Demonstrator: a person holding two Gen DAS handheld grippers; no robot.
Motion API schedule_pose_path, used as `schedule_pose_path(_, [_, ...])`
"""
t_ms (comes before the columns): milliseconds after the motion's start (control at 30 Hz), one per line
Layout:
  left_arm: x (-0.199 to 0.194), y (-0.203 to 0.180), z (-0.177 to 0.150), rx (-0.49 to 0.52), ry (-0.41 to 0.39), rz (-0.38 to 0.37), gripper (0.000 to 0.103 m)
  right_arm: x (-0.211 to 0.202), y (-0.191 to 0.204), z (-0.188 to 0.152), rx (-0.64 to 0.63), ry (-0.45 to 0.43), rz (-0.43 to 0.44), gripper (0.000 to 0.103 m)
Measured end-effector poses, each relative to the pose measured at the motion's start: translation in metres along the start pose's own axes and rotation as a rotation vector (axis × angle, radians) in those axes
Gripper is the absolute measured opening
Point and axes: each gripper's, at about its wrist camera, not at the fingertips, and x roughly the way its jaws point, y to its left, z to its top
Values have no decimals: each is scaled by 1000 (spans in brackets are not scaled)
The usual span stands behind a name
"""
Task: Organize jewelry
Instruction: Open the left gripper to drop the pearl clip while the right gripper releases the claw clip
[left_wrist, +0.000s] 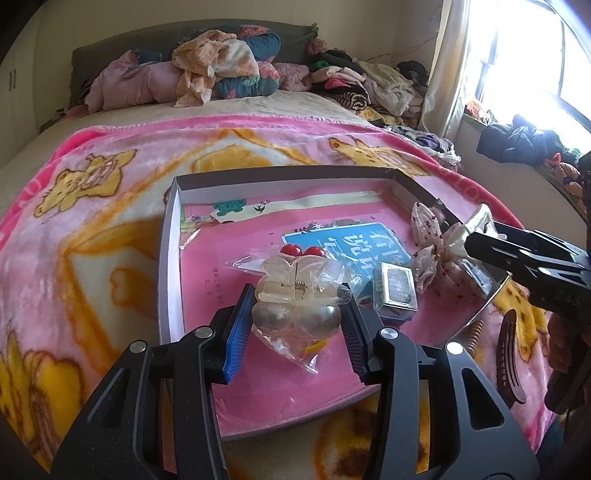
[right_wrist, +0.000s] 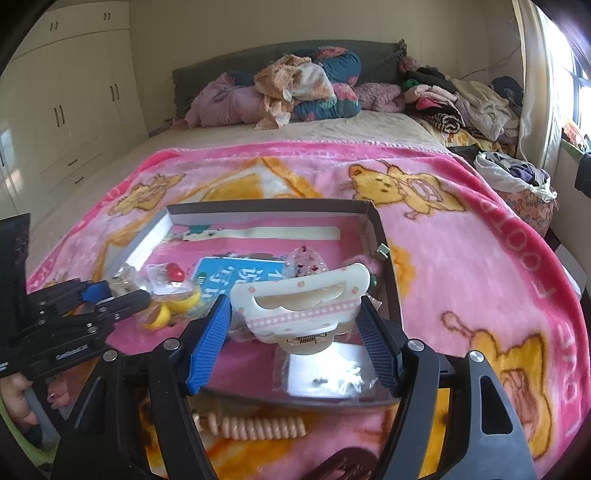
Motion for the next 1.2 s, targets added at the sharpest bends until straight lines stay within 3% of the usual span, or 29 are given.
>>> schedule_pose_path(400, [8,2,-1,0,13,5,36,35,-6,11,9,53,-47,67])
schedule_pose_path(633, [9,2,-1,1,14,6,36,42,-8,9,31,68,-33,68])
schedule_pose_path(1067, [9,3,0,8,4,15,37,8,-9,-4,65,17,1,73])
schedule_pose_path(1200, [1,1,2,14,-19,17,49,-9,-9,-11,76,-4,1,73])
